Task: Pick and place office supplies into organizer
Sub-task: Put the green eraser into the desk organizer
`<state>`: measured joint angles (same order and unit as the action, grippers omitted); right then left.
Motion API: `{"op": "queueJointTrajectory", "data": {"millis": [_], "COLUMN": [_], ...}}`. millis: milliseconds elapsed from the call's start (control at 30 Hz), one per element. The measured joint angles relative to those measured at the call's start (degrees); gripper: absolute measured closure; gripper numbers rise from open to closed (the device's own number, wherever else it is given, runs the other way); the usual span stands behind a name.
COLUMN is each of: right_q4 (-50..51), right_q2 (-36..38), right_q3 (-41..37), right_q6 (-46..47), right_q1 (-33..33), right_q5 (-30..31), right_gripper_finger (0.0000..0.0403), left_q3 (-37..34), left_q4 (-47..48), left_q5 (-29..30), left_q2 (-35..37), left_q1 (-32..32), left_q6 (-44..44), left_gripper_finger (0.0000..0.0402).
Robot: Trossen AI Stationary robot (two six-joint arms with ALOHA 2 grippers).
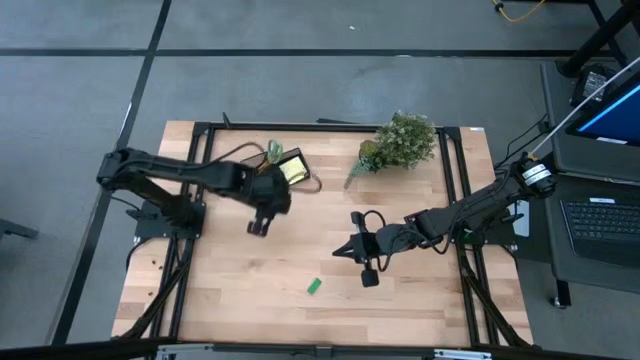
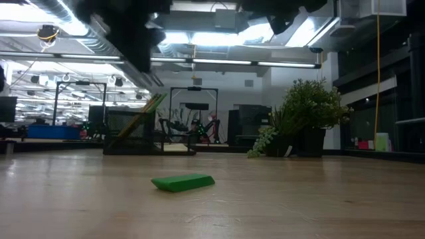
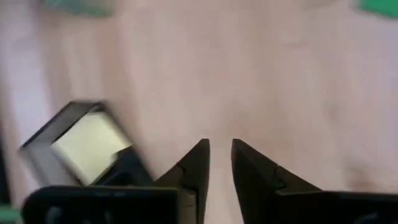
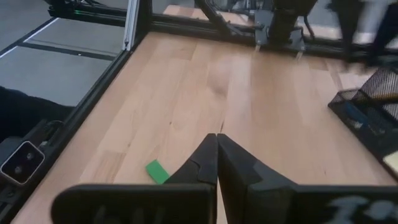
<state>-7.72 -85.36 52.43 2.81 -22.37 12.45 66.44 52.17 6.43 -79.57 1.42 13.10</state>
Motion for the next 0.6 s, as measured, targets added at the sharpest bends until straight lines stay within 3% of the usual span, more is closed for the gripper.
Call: {"op": "queueJointTrajectory", "data": {"millis": [200,433,600], "right_q4": [-0.6,-0.5,-0.2], "right_q2": [0.0,0.0,-0.1], "right_q3": [0.0,0.0,0.0], "right_q6": [-2.6,-7.6,-7.9], "right_q1": [0.1,0.1,0.1], "right_q5": [0.0,-1.4,-7.5], "right_gripper_finger": [0.0393,0.0387,0.0344], "left_q3": [0.0,-3.5,-7.0], "left_q4": [-1.1,-11.0,-19.5], "left_q5": [1.6,12.1,18.2], "left_q2": [2.5,3.9,3.9], "left_q1": [9.0,21.7,29.0], "left_q6": [-8.3,-18.1,-27.9], "left_gripper_finger": [0.0395,0.04,0.04]}}
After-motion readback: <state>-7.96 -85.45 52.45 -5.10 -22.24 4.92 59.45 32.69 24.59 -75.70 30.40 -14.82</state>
